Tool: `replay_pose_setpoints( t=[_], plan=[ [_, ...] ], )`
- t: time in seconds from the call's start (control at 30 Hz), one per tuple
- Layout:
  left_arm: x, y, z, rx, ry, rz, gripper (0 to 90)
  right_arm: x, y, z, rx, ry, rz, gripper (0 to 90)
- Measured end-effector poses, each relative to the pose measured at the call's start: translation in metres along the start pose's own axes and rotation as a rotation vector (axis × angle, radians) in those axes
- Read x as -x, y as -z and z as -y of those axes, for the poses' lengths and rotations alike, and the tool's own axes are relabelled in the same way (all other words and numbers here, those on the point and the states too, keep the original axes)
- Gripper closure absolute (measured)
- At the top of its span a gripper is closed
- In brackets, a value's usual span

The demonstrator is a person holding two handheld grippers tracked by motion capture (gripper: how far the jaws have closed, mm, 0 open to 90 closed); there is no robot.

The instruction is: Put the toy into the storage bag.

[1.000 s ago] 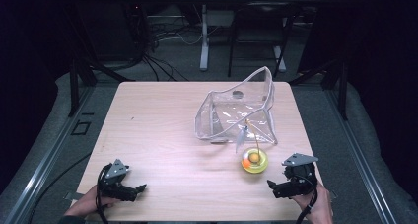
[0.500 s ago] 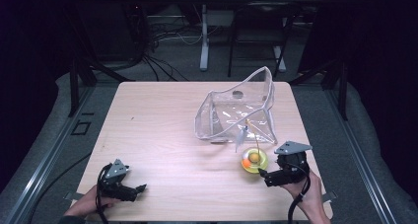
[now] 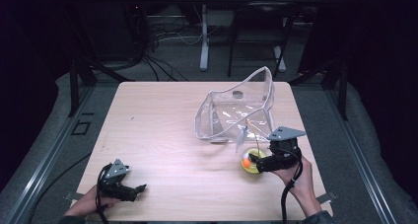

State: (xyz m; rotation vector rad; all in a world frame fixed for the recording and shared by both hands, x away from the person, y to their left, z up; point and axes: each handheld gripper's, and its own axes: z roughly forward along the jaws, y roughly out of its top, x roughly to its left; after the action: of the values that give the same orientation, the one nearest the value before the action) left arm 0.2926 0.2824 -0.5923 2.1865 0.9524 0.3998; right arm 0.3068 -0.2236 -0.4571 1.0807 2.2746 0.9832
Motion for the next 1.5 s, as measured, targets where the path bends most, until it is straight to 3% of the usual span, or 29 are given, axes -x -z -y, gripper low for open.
replay_pose_setpoints(
  t=[0.1, 0.13, 0.23, 0.3, 0.33, 0.37, 0.4, 0.43, 0.47, 0.53, 0.57, 0.83, 1.13, 1.5],
  plan=[
    [0.000, 0.000, 0.000, 0.000, 0.000, 0.000, 0.0, -0.001, -0.001, -0.003, 0.002, 0.004, -0.008, 6.5],
    [0.000, 0.000, 0.000, 0.000, 0.000, 0.000, 0.0, -0.002, -0.001, -0.006, 0.001, 0.025, -0.023, 16.1],
    [0.000, 0.000, 0.000, 0.000, 0.000, 0.000, 0.0, -0.003, -0.002, -0.008, -0.002, 0.041, -0.024, 18.9],
    [0.000, 0.000, 0.000, 0.000, 0.000, 0.001, 0.0, -0.005, -0.001, -0.010, 0.011, 0.050, -0.031, 27.1],
    [0.000, 0.000, 0.000, 0.000, 0.000, 0.000, 0.0, -0.006, 0.000, -0.012, 0.018, 0.048, -0.025, 37.1],
    [0.000, 0.000, 0.000, 0.000, 0.000, 0.000, 0.0, -0.006, 0.000, -0.012, 0.018, 0.048, -0.025, 37.1],
    [0.000, 0.000, 0.000, 0.000, 0.000, 0.001, 0.0, -0.006, 0.002, -0.015, 0.025, 0.054, -0.027, 43.7],
    [0.000, 0.000, 0.000, 0.000, 0.000, 0.001, 0.0, -0.006, 0.002, -0.015, 0.025, 0.054, -0.027, 43.7],
    [0.000, 0.000, 0.000, 0.000, 0.000, 0.000, 0.0, -0.005, 0.005, -0.016, 0.029, 0.054, -0.029, 50.1],
    [0.000, 0.000, 0.000, 0.000, 0.000, 0.000, 0.0, -0.004, 0.007, -0.017, 0.034, 0.050, -0.032, 52.1],
    [0.000, 0.000, 0.000, 0.000, 0.000, 0.000, 0.0, -0.004, 0.008, -0.017, 0.042, 0.047, -0.031, 57.3],
    [0.000, 0.000, 0.000, 0.000, 0.000, 0.000, 0.0, -0.005, 0.012, -0.020, 0.036, 0.061, -0.061, 69.8],
    [0.000, 0.000, 0.000, 0.000, 0.000, 0.001, 0.0, -0.006, 0.015, -0.021, 0.059, 0.067, -0.044, 86.2],
    [0.000, 0.000, 0.000, 0.000, 0.000, 0.000, 0.0, -0.002, 0.016, -0.024, 0.034, 0.061, -0.041, 87.6]
  ],
)
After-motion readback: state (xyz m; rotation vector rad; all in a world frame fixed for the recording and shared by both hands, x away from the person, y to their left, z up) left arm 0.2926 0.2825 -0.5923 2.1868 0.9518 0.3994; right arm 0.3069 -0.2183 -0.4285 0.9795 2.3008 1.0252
